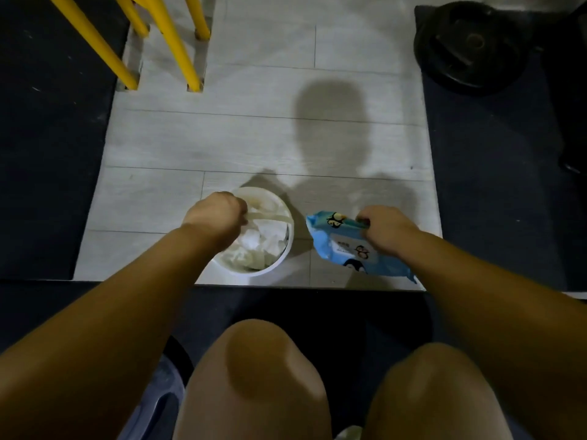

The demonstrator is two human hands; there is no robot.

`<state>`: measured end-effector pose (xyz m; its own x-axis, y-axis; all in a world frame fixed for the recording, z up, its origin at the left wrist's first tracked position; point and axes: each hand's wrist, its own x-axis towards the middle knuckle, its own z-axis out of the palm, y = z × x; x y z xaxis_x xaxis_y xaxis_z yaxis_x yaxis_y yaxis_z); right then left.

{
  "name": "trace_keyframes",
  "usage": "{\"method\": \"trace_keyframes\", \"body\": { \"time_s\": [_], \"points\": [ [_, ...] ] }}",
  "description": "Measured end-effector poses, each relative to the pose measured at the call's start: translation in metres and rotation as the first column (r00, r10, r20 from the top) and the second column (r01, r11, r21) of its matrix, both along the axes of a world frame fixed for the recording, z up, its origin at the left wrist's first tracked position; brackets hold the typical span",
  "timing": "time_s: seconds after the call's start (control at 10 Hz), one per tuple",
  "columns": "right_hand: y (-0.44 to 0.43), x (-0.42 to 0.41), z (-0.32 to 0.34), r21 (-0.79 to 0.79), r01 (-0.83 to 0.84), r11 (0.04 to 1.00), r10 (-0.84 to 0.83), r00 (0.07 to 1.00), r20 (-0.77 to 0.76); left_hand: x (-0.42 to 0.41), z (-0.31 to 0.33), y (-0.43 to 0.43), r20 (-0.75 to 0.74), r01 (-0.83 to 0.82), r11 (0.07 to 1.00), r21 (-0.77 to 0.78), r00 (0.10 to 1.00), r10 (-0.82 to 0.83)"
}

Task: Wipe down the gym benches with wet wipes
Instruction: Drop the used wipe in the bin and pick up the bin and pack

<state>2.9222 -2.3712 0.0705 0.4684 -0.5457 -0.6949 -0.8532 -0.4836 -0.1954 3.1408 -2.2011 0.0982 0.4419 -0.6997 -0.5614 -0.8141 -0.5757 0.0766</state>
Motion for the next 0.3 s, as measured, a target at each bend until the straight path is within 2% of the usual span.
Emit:
{"method": "trace_keyframes", "body": {
  "time_s": [0.1, 0.3],
  "points": [
    [-0.007, -0.010, -0.019, -0.135, 0.101, 0.986, -0.105, 0.994, -0.024, -0.003, -0.010, -0.006, 0.055, 0.024, 0.997, -0.080, 0.998, -0.019],
    [-0.005, -0.023, -0.005, -0.095, 0.051, 0.994, -0.058, 0.995, -0.075, -0.012, 0.016, -0.007, 0.044, -0.013, 0.992, -0.124, 0.999, 0.019]
  ]
}}
